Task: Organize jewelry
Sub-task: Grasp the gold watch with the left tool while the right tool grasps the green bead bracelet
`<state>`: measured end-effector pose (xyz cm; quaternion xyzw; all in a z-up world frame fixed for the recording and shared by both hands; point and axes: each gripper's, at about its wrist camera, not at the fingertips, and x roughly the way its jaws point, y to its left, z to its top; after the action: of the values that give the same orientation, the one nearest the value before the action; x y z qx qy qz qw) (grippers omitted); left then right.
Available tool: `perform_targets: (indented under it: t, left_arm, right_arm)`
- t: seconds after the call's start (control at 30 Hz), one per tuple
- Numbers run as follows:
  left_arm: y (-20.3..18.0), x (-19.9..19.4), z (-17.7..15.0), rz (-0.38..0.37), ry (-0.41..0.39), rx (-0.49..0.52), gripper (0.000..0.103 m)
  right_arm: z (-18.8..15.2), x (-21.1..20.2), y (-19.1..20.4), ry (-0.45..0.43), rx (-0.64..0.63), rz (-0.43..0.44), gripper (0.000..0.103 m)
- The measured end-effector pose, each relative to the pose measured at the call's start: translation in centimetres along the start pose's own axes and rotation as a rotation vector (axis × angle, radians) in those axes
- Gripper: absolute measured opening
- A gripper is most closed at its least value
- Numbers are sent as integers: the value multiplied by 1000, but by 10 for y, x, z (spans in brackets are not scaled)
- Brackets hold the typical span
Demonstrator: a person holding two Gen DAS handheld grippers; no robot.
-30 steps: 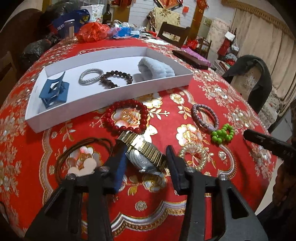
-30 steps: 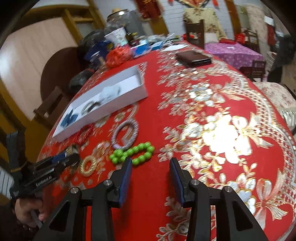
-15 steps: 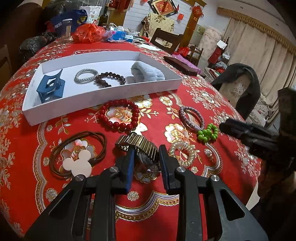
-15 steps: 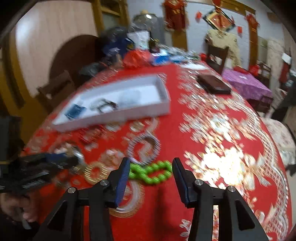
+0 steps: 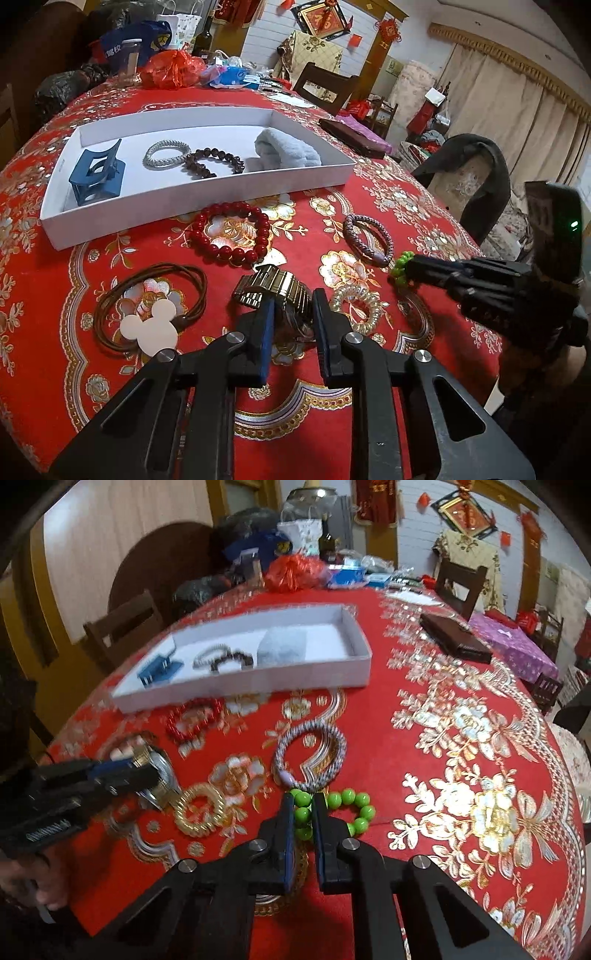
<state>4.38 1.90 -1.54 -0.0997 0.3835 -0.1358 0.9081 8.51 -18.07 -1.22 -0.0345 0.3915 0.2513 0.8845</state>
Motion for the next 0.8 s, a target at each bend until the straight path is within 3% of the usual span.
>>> perform_targets:
  t: [0.3,0.8]
  left_arm:
    - [-6,-9,1,-1,-35,27,14]
    - [-4,-34,20,8,-91,9,13]
  right_arm:
    - [12,-25,-14,-116,120,10,9]
    - [23,-43,-11,-180,155,28,8]
